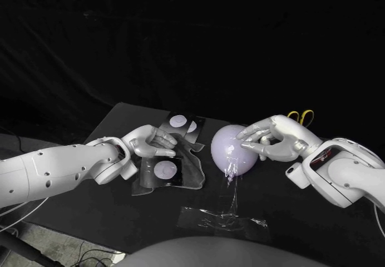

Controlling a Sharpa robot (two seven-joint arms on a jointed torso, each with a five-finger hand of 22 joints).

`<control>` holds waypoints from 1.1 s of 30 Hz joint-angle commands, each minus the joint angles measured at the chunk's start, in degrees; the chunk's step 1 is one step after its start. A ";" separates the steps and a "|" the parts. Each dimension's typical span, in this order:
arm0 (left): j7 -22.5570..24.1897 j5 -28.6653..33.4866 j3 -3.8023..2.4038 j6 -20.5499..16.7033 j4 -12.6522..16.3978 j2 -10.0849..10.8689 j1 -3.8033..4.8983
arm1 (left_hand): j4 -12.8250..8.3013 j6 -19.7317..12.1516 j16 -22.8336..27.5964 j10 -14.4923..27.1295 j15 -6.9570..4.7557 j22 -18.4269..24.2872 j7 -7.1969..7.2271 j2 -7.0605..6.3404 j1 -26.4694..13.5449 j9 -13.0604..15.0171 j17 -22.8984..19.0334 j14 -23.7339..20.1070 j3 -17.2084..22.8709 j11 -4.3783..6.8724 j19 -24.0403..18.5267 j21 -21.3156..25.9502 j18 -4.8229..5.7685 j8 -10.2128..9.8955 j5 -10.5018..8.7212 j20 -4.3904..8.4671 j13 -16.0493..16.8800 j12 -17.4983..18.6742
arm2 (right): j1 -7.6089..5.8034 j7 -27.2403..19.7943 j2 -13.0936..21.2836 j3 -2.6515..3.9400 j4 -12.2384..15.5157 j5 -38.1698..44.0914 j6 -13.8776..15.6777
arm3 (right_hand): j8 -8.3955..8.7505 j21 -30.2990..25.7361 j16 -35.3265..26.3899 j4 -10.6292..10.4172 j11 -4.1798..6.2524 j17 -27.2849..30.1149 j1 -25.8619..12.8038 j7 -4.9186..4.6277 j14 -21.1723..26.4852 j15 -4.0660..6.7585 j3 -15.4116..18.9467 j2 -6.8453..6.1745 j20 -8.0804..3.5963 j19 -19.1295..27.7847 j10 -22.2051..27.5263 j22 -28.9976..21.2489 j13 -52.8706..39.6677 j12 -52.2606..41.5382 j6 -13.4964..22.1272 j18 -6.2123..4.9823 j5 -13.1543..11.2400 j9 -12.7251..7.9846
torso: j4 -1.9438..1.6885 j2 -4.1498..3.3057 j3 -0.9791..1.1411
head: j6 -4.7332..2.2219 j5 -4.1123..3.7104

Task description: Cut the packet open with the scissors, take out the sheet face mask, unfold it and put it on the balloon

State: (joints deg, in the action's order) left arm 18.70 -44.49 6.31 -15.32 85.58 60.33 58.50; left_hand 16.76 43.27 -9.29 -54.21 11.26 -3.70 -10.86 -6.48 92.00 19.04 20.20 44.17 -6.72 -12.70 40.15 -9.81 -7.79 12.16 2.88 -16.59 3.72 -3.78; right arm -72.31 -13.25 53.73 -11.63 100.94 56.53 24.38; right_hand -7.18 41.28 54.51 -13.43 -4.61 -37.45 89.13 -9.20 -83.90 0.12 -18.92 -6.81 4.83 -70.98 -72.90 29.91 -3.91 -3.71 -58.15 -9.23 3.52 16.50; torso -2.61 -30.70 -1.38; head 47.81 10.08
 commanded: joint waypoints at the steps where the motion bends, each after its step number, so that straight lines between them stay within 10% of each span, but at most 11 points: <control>1: -2.66 -14.73 0.05 -6.20 0.47 0.34 -0.55 | 0.11 -0.51 0.77 1.27 0.39 0.33 0.06 -1.26 -0.97 -0.07 -0.69 -1.60 -0.09 -0.11 -5.06 1.94 1.03 -0.18 -0.08 -0.03 -0.02 -0.07 | 0.22 1.89 -0.58 0.02 0.00 6.42 -1.77 | 0.24 0.25 0.38 -0.03 -0.11 -0.11 -0.70 -0.18 0.54 -0.04 -0.36 -0.03 0.06 0.51 0.15 0.10 0.03 0.11 0.18 -0.28 -0.39 0.08 | 0.00 -0.01 0.03 | 0.19 0.43; 3: -4.41 -18.18 0.34 -6.59 0.94 0.63 -0.78 | 0.26 -1.00 1.47 2.10 0.70 0.61 0.54 -3.03 -1.64 -0.13 -1.18 -2.77 -0.43 0.04 -8.92 3.15 0.70 -0.27 -0.06 0.16 -0.07 0.06 | 0.29 1.95 -0.92 0.02 0.01 7.46 -1.77 | 0.37 0.51 0.74 -0.07 -0.21 -0.23 -1.06 -0.25 0.74 -0.10 -0.64 -0.27 0.14 0.73 0.42 0.41 0.07 0.16 0.42 -0.28 -0.42 0.09 | -0.01 -0.04 0.06 | 0.25 0.69; 5: -6.23 -21.38 0.80 -6.82 1.65 1.01 -0.94 | 0.51 -2.82 4.50 4.62 0.54 1.30 0.85 -8.06 -3.91 -0.56 -5.29 -12.42 -3.29 0.41 -17.45 5.61 1.14 -1.02 0.08 -0.04 -0.14 0.26 | 0.36 2.00 -1.23 0.02 0.03 8.41 -1.70 | 0.41 0.60 0.86 -0.08 -0.22 -0.23 -1.19 -0.30 0.84 -0.15 -0.77 -0.38 0.18 0.85 0.55 0.51 0.09 0.16 0.51 -0.29 -0.45 0.10 | 0.00 -0.08 0.08 | 0.38 0.78; 9: -10.53 -26.69 1.73 -6.31 3.15 1.70 -1.17 | 0.59 -6.05 6.04 6.81 -1.06 1.57 0.40 -10.48 -5.35 -1.73 -7.53 -17.65 -5.30 2.33 -20.95 6.61 1.75 -2.04 0.13 -0.11 -0.30 0.63 | 0.44 2.24 -1.61 0.03 0.08 9.70 -1.42 | 0.49 0.58 0.94 -0.13 -0.34 -0.07 -1.47 -0.38 1.04 -0.22 -0.98 -0.54 0.24 1.12 0.76 0.49 0.11 0.18 0.66 -0.33 -0.45 0.12 | 0.07 -0.11 0.02 | 0.52 0.83; 17: -18.81 -35.76 3.15 -3.88 5.12 1.92 -2.32 | 0.60 -20.03 7.84 33.15 -2.68 2.22 2.54 -11.36 -9.13 -7.12 -13.27 -32.02 -6.47 6.75 -28.67 8.42 3.59 -6.59 0.07 0.38 -1.73 1.92 | 0.55 2.93 -1.93 0.03 -0.17 10.86 -1.16 | 0.54 0.11 1.08 -0.17 -0.46 0.24 -1.93 -0.46 1.38 -0.35 -1.41 -0.79 0.36 1.82 1.12 -0.05 0.14 0.18 0.76 -0.51 -0.44 0.20 | 0.13 -0.13 0.00 | 0.80 1.03; 33: -22.89 -39.45 3.42 -3.04 5.15 0.47 -2.76 | 0.58 -25.39 7.78 39.79 -4.09 1.97 1.81 -11.51 -8.95 -9.14 -14.58 -35.41 -6.46 5.94 -29.00 8.09 3.38 -8.38 0.10 1.35 -1.94 2.04 | 0.59 3.83 -1.94 0.04 -0.35 11.24 -1.82 | 0.65 -0.56 0.81 -0.23 -0.58 0.89 -2.25 -0.57 1.72 -0.46 -1.66 -1.00 0.45 2.49 1.41 -0.81 0.16 0.19 0.96 -0.67 -0.46 0.21 | 0.19 -0.13 0.06 | 1.09 1.07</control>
State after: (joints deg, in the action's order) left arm -2.61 -82.08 9.76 -19.15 90.72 61.02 55.77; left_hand 17.31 17.88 -1.43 -14.40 7.39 -1.63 -8.19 -17.88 82.68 9.81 5.56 8.60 -12.96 -6.40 10.85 -1.50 -4.35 4.08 2.88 -15.16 1.73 -1.70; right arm -71.76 -9.82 51.83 -11.62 100.59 66.74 23.58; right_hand -6.74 40.90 55.52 -13.75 -5.13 -36.51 87.35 -9.74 -82.67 -0.32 -20.18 -7.74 5.35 -68.84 -71.95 29.13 -3.80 -3.71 -57.58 -8.79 3.30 16.65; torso -2.42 -30.86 -1.33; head 48.88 11.18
